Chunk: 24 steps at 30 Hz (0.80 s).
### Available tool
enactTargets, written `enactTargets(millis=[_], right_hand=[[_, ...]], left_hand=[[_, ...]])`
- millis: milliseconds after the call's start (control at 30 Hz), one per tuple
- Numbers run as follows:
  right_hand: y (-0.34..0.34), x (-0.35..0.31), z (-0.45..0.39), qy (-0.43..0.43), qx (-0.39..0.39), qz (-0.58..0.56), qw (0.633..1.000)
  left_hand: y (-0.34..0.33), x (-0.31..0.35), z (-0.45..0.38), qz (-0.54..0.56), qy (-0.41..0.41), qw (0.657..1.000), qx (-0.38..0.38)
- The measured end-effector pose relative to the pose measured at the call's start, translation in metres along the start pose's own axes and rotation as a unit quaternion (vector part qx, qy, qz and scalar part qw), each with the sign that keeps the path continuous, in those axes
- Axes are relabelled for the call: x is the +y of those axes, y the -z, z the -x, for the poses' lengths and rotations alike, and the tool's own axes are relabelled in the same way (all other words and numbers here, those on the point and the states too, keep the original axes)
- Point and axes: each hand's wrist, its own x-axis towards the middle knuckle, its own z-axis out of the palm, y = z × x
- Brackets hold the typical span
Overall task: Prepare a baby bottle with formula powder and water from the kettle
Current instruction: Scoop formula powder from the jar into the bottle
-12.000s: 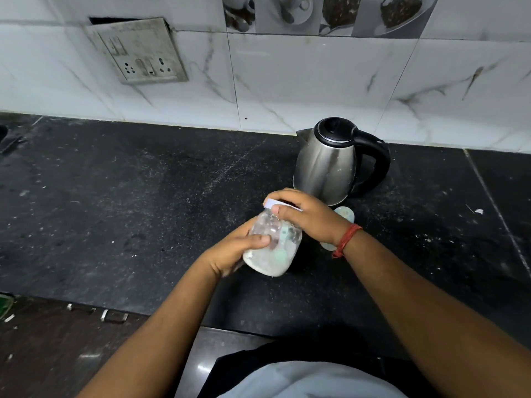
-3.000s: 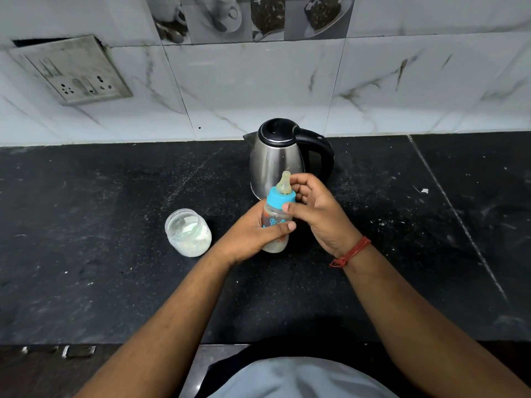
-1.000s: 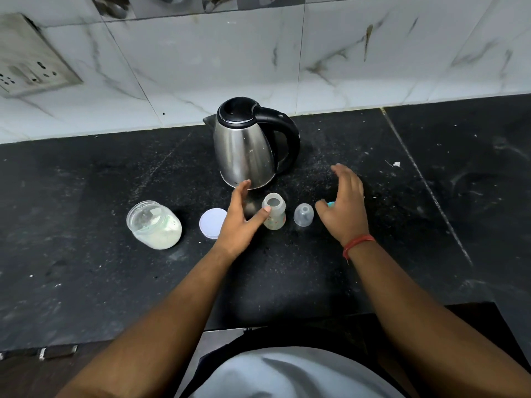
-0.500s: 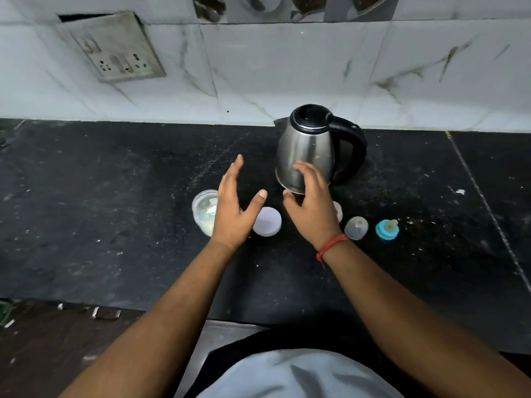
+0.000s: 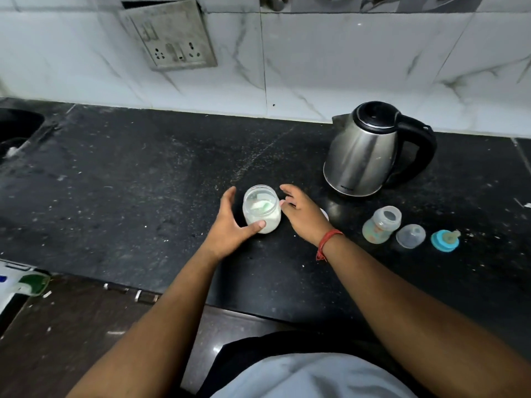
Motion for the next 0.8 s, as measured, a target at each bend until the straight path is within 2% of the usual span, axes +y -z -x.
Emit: enactTargets(millis=[167,300,433,500,567,600,700,800], right_hand=[[-0.010,-0.002,-0.002,-0.014,-0.017,-0.046,0.999],[-0.012,-0.002,0.003,-0.007,-0.017,-0.058,0.998],[-0.004,-0.005,0.010,0.012,-0.006,-0.064,0.998],[0.007,-0.009,0.017,0.067,0.096,-0.022,0.993],[0.023,-0.016,0.024,0.173,0.199,0.065,0.963],[0.031,-0.020,0.027,0.220,0.220,0.120,0.943],[0.053,-0.033,0.035,0.294,0.178,0.259,0.903],[0.065,-0.043,0.041,0.267,0.104,0.364,0.887]], left_hand=[[-0.007,-0.001,-0.007,-0.021,-0.060,0.996,-0.055],[-0.011,0.004,-0.009,-0.026,-0.119,0.992,-0.023],[-0.015,0.005,-0.012,-0.038,-0.142,0.989,-0.006],[-0.020,0.010,-0.012,-0.057,-0.145,0.988,0.007],[-0.026,0.017,-0.013,-0.073,-0.156,0.985,0.021],[-0.030,0.021,-0.013,-0.080,-0.165,0.983,0.024],[-0.042,0.035,-0.012,-0.091,-0.198,0.976,0.023],[-0.055,0.047,-0.011,-0.103,-0.222,0.969,0.019]])
